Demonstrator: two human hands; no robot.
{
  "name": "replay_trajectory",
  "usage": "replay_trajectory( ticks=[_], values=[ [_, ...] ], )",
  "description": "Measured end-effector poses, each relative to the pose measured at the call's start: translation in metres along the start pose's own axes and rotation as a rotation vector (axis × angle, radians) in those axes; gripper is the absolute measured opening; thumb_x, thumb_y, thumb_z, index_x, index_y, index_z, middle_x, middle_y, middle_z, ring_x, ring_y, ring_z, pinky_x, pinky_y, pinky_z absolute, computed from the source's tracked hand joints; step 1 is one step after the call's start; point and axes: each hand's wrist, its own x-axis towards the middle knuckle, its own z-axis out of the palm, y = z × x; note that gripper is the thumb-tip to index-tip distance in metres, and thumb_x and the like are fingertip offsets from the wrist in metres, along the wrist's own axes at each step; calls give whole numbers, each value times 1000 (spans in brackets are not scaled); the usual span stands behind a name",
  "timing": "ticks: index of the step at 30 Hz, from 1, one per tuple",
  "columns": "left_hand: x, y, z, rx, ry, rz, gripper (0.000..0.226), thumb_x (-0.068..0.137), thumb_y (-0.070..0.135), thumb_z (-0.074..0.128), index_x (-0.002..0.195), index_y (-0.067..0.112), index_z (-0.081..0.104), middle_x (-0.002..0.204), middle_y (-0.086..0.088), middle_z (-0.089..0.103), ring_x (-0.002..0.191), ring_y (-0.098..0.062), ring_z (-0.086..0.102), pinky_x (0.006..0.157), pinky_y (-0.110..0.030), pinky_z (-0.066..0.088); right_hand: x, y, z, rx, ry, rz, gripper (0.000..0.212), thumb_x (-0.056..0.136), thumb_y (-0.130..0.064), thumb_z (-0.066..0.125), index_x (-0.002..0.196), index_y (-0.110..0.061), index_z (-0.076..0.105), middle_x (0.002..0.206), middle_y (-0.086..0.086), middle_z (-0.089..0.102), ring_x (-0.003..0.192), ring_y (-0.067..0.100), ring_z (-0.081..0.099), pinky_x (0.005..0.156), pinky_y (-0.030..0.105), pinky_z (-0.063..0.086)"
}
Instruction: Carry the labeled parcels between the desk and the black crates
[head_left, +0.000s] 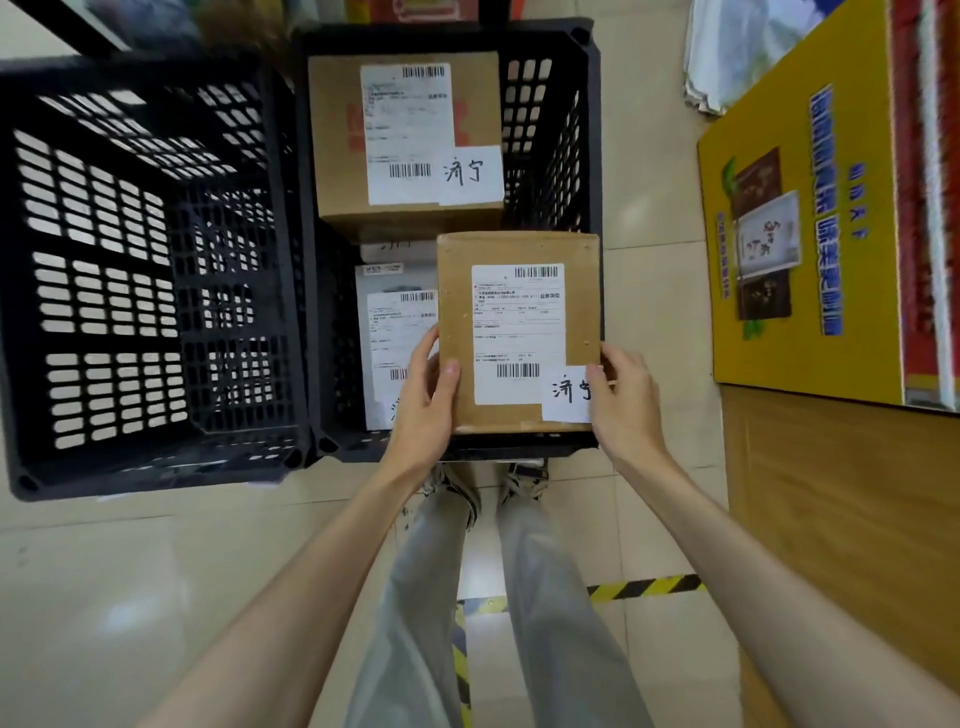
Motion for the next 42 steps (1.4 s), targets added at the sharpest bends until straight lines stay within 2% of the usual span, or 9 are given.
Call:
replay_trajectory(
  ticks=[5, 11, 15, 23, 28, 33, 37, 40, 42],
  values=[
    [1, -9, 5, -3, -14, 23, 43, 108, 37, 43, 147, 52, 30, 152, 13, 47, 134, -4, 50, 113, -39, 45, 7, 5, 7, -43, 18, 36, 32, 103, -14, 45, 132, -5, 57, 119, 4, 52, 111, 20, 52, 96, 33, 43],
    [-1, -10, 4, -14, -10, 31, 49, 109, 36, 43, 154, 42, 28, 154, 16, 44, 139, -4, 45, 117, -41, 41, -2, 6, 7, -36, 62, 5, 27, 102, -16, 50, 126, -7, 59, 114, 2, 50, 108, 17, 51, 87, 24, 39],
    [7, -9, 0, -9, -21, 7, 50, 109, 36, 39, 156, 40, 24, 155, 15, 42, 140, -5, 44, 118, -41, 40, 0, 0, 13, -57, 72, -11, 36, 103, -21, 51, 134, -4, 56, 118, 3, 49, 114, 20, 51, 99, 35, 45],
    [19, -19, -3, 59, -8, 14, 55, 108, 43, 40, 159, 39, 21, 157, 17, 40, 142, -5, 42, 118, -43, 39, 15, 2, 24, -177, 9, -40, 30, 102, -21, 53, 126, -3, 57, 113, 6, 47, 112, 24, 51, 93, 36, 49],
    [29, -19, -2, 44, 9, 14, 53, 109, 31, 43, 159, 33, 27, 150, 15, 50, 127, 8, 53, 107, -23, 48, 22, 1, 28, -311, -40, -62, 30, 103, -19, 50, 127, -2, 52, 118, 9, 45, 115, 24, 45, 95, 42, 49],
    [30, -18, -6, 47, -8, 18, 51, 108, 26, 46, 157, 33, 34, 145, 16, 55, 129, -2, 55, 109, -35, 49, 12, -6, 23, -488, 10, -129, 31, 102, -19, 54, 128, -4, 47, 122, 11, 44, 114, 24, 44, 85, 37, 50],
    [34, -8, -15, 337, 51, 69, 72, 103, 28, 59, 162, 32, 19, 166, 11, 25, 152, -7, 22, 125, -45, 27, 11, -6, 14, -662, 25, -246, 47, 97, -21, 62, 136, -4, 44, 126, 14, 47, 114, 26, 46, 80, 31, 45],
    [37, 3, -23, 795, -1, 315, 93, 96, 40, 66, 163, 31, 1, 171, 8, -4, 156, -9, -5, 127, -39, 7, 18, -2, 12, -799, -19, -423, 80, 82, -8, 77, 148, 4, 34, 148, 25, 40, 132, 38, 45, 105, 43, 47],
    [41, 5, -26, 1020, -112, 446, 98, 94, 50, 63, 163, 28, -3, 170, 6, -12, 156, -11, -13, 126, -39, 2, 24, 5, 9, -920, -100, -553, 87, 83, -9, 75, 153, 5, 25, 160, 23, 26, 148, 36, 28, 121, 44, 27]
  ],
)
